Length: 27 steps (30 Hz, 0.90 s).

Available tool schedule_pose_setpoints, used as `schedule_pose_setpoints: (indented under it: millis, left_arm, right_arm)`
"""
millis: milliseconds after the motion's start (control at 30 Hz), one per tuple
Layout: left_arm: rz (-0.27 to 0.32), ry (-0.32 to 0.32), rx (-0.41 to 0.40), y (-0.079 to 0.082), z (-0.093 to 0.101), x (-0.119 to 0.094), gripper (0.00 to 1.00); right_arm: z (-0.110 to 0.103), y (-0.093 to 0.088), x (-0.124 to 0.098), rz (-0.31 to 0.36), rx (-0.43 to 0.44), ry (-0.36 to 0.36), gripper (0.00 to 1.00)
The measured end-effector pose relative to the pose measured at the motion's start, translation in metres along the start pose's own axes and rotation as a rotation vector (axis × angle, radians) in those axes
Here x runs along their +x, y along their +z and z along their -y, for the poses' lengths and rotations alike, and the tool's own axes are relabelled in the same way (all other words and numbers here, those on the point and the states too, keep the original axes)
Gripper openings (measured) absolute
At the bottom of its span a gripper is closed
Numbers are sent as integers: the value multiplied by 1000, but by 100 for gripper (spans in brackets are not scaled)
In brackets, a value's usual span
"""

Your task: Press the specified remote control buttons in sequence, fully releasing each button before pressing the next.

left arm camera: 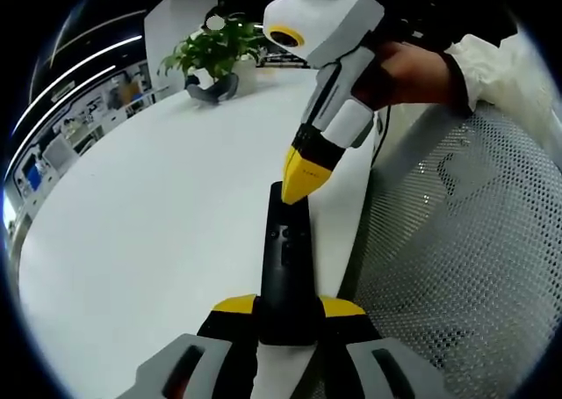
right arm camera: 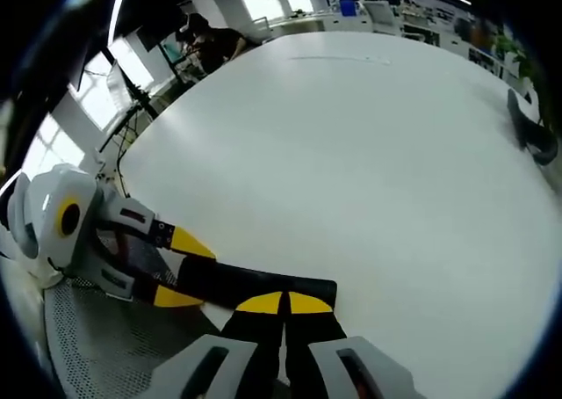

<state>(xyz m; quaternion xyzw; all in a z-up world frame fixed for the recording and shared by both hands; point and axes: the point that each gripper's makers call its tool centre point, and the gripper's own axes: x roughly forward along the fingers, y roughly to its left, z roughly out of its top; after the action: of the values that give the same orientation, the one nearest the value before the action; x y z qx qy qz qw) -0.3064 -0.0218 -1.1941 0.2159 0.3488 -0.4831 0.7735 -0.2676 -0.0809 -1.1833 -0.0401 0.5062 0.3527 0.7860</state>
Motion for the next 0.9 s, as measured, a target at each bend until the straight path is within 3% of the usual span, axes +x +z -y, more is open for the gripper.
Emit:
schedule_pose_setpoints:
  millis: [267, 900]
  left_arm:
    - [-1, 2, 0, 0, 0, 0, 25]
    - [0, 4, -1, 0, -1, 0, 25]
  right_arm:
    - [2, 0, 0, 13, 61, 13, 0]
    - [0, 1, 0, 24, 44, 1, 0]
